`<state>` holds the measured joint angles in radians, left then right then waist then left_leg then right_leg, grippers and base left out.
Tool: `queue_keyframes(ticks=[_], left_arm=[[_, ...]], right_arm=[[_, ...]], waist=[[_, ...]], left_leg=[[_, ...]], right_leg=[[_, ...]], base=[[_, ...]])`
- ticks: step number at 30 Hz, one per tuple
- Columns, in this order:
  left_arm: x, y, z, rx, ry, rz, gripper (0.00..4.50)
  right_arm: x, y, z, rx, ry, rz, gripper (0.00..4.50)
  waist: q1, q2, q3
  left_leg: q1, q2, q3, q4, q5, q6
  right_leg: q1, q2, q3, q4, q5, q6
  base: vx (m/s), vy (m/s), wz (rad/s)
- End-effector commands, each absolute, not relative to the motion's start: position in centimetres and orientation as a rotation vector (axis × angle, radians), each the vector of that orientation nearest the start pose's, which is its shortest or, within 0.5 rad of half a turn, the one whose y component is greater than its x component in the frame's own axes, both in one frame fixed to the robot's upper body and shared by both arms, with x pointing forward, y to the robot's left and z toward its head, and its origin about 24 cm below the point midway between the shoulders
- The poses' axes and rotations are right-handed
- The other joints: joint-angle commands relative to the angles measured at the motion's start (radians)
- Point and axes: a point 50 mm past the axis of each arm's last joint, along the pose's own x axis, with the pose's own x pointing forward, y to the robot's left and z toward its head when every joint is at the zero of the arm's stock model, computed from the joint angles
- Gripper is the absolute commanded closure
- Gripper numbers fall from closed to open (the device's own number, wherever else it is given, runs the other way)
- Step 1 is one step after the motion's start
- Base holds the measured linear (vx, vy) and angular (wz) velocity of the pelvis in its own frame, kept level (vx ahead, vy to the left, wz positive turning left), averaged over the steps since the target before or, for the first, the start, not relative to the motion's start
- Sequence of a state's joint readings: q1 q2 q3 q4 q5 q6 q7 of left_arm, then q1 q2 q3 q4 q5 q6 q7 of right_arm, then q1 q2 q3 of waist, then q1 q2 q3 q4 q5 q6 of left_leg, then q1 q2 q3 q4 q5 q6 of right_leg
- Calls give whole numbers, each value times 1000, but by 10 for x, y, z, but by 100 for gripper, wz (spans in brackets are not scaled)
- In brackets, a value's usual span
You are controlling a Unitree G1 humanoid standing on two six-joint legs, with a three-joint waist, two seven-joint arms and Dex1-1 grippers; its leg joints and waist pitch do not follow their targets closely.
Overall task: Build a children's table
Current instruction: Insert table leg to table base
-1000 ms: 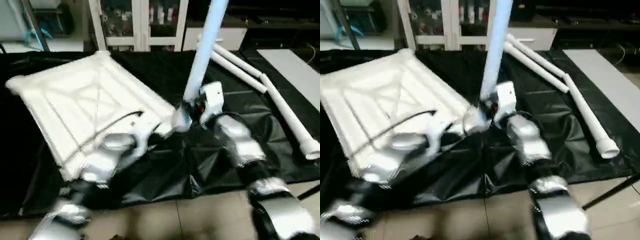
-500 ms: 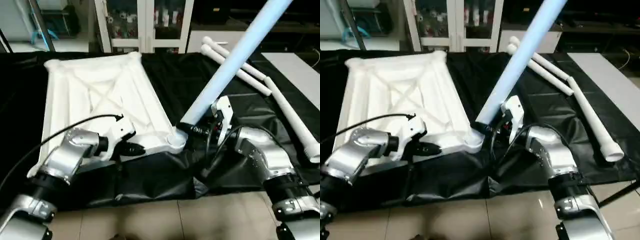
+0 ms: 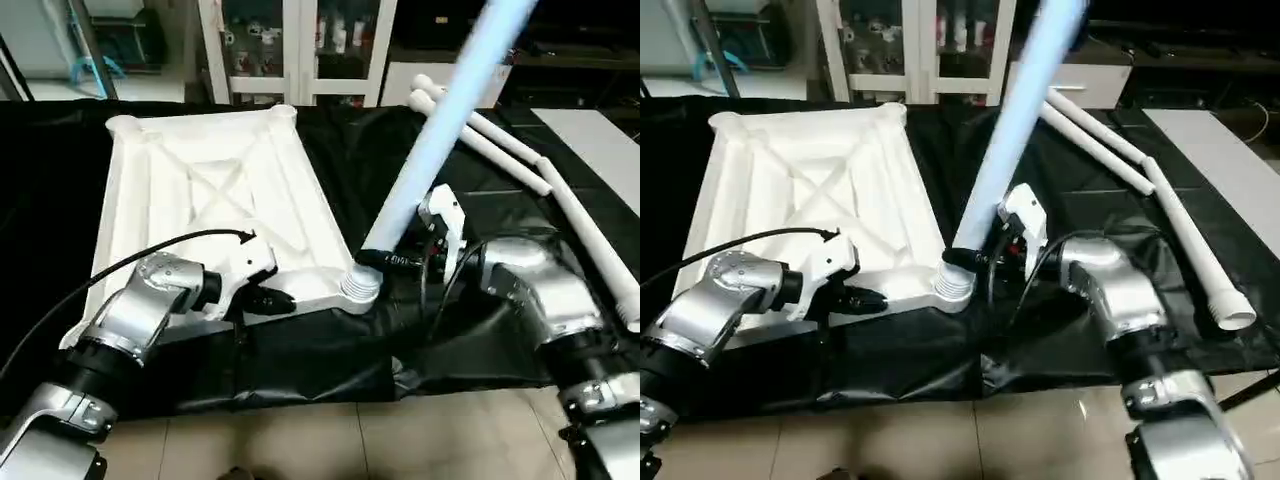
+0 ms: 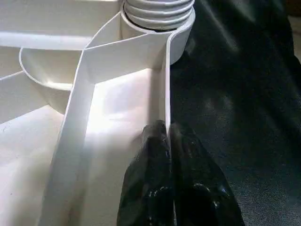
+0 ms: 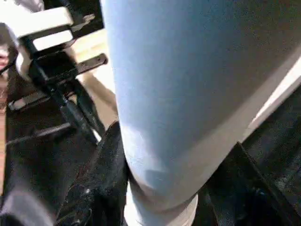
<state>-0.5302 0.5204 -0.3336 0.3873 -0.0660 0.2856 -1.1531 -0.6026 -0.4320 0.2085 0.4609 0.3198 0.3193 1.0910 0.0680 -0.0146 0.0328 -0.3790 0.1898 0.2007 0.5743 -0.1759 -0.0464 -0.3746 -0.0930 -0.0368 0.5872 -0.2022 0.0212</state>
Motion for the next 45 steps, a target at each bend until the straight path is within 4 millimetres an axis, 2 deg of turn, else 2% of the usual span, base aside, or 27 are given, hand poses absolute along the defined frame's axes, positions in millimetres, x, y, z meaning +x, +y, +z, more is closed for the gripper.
queue_keyframes(ticks=[1, 2, 4, 6, 13, 15, 17, 19, 21, 24, 25, 27, 28, 29, 35, 38, 41, 44, 45], left_arm=[[316, 165, 80, 468, 483, -1189, 450], [316, 165, 80, 469, 482, -1190, 450], [317, 164, 80, 476, 484, -1193, 450], [317, 164, 79, 478, 485, -1193, 450], [316, 162, 77, 479, 488, -1198, 450], [316, 160, 77, 477, 487, -1199, 450], [316, 160, 77, 476, 486, -1200, 450], [315, 160, 76, 475, 488, -1200, 450], [315, 160, 76, 475, 488, -1198, 450], [314, 159, 75, 471, 485, -1199, 450], [314, 159, 75, 469, 486, -1201, 450], [314, 159, 75, 469, 486, -1203, 450], [315, 159, 75, 471, 487, -1203, 450], [315, 159, 75, 471, 487, -1204, 450], [316, 158, 76, 472, 484, -1204, 450], [317, 158, 76, 468, 481, -1200, 450], [317, 158, 76, 458, 476, -1182, 450], [318, 150, 68, 421, 482, -1116, 450], [318, 145, 65, 410, 481, -1095, 450]], right_arm=[[309, -167, 44, -120, 635, 1152, 267], [309, -167, 45, -124, 638, 1156, 267], [310, -164, 47, -170, 670, 1193, 267], [310, -163, 46, -183, 683, 1202, 267], [300, -160, 24, -214, 770, 1206, 267], [298, -160, 16, -210, 778, 1182, 267], [297, -161, 14, -207, 781, 1171, 267], [294, -162, 9, -186, 781, 1151, 267], [293, -163, 3, -150, 757, 1093, 267], [292, -165, -4, -79, 735, 1012, 267], [291, -165, -5, -65, 734, 1005, 267], [291, -165, -5, -59, 732, 1000, 267], [291, -165, -5, -59, 733, 1002, 267], [291, -165, -5, -58, 733, 1002, 267], [291, -168, -8, -56, 750, 976, 267], [291, -168, -10, -53, 753, 960, 267], [295, -167, -10, -51, 735, 916, 267], [314, -164, -8, -75, 669, 707, 267], [319, -164, -7, -79, 657, 644, 267]], waist=[[-3, 8, -54], [-3, 8, -54], [-3, 0, -52], [-1, 5, -50], [-2, 2, -54], [-3, -1, -50], [-3, 1, -48], [-6, 1, -44], [-10, -2, -47], [-15, 2, -44], [-19, 4, -39], [-26, 0, -40], [-27, 4, -40], [-29, 2, -41], [-28, 0, -41], [-29, 0, -40], [-31, -1, -37], [-44, 3, -34], [-50, 7, -33]], left_leg=[[34, 42, -11, -65, -171, 3], [34, 41, -11, -64, -173, 2], [31, 42, -12, -65, -192, -3], [33, 44, -12, -66, -210, -10], [35, 42, -13, -66, -213, -26], [36, 43, -14, -70, -254, -37], [37, 44, -16, -73, -285, -46], [43, 44, -20, -80, -359, -69], [45, 44, -23, -81, -390, -83], [46, 45, -26, -84, -421, -91], [49, 44, -30, -88, -482, -102], [51, 43, -38, -89, -541, -110], [52, 44, -39, -89, -551, -113], [55, 44, -39, -89, -564, -112], [51, 44, -36, -89, -539, -103], [49, 44, -37, -90, -549, -103], [51, 44, -40, -92, -579, -108], [50, 43, -46, -94, -627, -124], [49, 41, -52, -95, -646, -132]], right_leg=[[22, -41, 26, -37, 0, -273], [21, -41, 26, -37, -2, -274], [21, -42, 27, -38, -42, -267], [18, -44, 28, -40, -73, -262], [18, -40, 27, -36, -38, -255], [16, -41, 28, -42, -84, -250], [15, -43, 28, -46, -125, -242], [10, -43, 30, -56, -209, -221], [7, -44, 31, -59, -236, -207], [2, -43, 31, -63, -255, -199], [-2, -41, 28, -69, -315, -187], [-4, -42, 27, -75, -381, -165], [-6, -42, 27, -75, -383, -163], [-9, -42, 27, -79, -387, -161], [-9, -42, 30, -76, -348, -173], [-10, -43, 30, -77, -363, -172], [-14, -44, 29, -82, -407, -160], [-20, -46, 26, -86, -468, -145], [-19, -46, 22, -88, -495, -134]], base=[[0, 0, 0], [0, 0, 0], [0, 0, 0], [0, 0, 0], [0, 0, 0], [0, 0, 0], [0, 0, 0], [0, 0, 0], [0, 0, 0], [0, 0, 0], [0, 0, 0], [0, 0, 0], [0, 0, 0], [0, 0, 0], [0, 0, 0], [0, 0, 0], [0, 0, 0], [0, 0, 0], [0, 0, 0]])
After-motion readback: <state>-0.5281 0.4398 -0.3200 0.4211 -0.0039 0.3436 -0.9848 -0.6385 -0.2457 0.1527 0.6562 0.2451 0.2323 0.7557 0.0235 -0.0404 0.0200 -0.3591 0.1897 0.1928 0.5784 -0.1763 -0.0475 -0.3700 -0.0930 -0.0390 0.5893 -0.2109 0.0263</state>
